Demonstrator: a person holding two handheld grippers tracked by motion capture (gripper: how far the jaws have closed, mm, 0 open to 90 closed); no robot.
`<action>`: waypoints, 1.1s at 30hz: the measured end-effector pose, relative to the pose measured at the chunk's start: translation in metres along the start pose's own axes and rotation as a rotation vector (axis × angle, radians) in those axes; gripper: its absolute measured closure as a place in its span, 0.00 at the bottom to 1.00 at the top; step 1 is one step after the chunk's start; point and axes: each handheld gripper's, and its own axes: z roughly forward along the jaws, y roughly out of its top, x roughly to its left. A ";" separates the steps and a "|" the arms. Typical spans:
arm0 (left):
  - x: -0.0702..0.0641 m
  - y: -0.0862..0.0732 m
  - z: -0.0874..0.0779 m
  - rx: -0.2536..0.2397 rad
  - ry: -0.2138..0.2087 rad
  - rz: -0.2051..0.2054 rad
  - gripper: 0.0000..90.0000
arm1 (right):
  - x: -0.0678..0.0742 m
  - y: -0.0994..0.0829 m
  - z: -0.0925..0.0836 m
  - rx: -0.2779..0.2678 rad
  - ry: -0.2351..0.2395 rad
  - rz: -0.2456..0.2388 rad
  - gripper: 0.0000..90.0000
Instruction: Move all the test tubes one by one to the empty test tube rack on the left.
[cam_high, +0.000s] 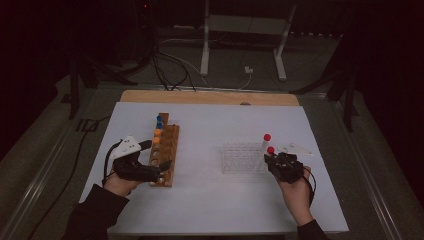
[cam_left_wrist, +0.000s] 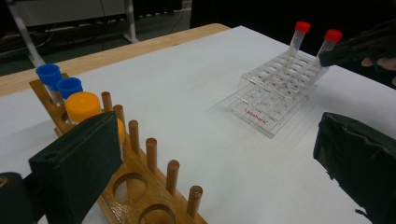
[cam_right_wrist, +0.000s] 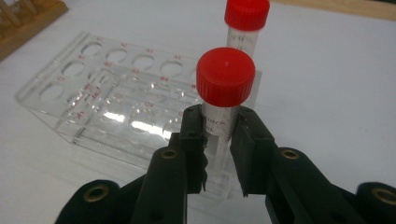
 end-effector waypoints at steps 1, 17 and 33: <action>0.000 0.000 0.000 0.000 -0.002 0.000 0.02 | 0.000 0.001 -0.002 -0.007 -0.002 -0.002 0.83; -0.004 0.002 0.000 0.008 -0.019 0.012 0.02 | 0.016 0.019 -0.037 -0.136 -0.039 -0.073 0.83; -0.014 0.007 0.003 0.015 -0.057 0.034 0.02 | 0.060 0.025 -0.046 -0.139 0.138 -0.153 0.83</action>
